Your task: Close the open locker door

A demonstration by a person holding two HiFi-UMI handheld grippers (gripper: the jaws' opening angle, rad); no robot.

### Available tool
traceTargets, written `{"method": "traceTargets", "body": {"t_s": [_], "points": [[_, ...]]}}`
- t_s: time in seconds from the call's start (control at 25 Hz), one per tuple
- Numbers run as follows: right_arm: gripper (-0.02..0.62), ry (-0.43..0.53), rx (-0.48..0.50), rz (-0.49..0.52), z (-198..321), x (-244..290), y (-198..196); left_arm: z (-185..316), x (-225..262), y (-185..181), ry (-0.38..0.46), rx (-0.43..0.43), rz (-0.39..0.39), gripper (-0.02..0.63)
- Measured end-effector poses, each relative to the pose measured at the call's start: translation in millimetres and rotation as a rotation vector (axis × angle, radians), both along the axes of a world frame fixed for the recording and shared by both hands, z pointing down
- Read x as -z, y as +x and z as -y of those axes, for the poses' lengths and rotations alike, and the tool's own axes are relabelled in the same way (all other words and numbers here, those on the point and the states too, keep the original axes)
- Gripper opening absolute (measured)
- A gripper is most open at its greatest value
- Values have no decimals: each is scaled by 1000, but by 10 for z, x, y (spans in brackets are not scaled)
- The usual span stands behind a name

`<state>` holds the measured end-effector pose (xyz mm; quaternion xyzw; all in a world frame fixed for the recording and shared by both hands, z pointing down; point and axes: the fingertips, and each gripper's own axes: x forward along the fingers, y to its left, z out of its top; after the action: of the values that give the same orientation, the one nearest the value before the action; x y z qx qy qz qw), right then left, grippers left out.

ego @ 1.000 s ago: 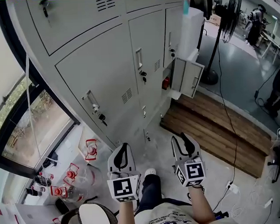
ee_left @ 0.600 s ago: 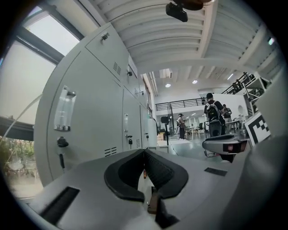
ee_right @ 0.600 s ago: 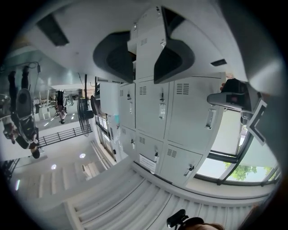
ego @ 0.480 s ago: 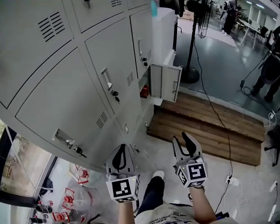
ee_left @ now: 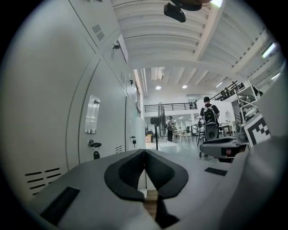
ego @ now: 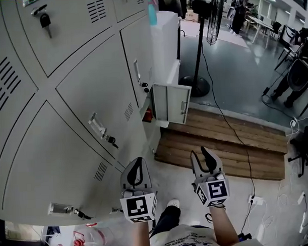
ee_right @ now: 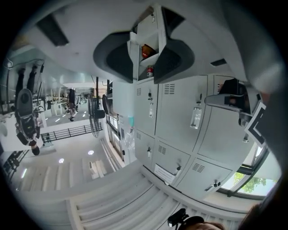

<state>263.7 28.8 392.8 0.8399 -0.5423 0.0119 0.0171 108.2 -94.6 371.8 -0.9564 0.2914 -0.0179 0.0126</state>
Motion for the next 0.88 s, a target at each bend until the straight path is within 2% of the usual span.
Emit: {"method": "traceTargets", "body": {"t_s": [0.4, 0.6, 0.88], "points": [[146, -24, -73, -12, 504, -61, 649, 604, -90, 755, -11, -75, 4, 5], [146, -47, -102, -20, 578, -123, 874, 745, -159, 1012, -24, -95, 11, 5], [146, -44, -97, 2, 758, -134, 1329, 893, -163, 1505, -29, -104, 27, 5]]}}
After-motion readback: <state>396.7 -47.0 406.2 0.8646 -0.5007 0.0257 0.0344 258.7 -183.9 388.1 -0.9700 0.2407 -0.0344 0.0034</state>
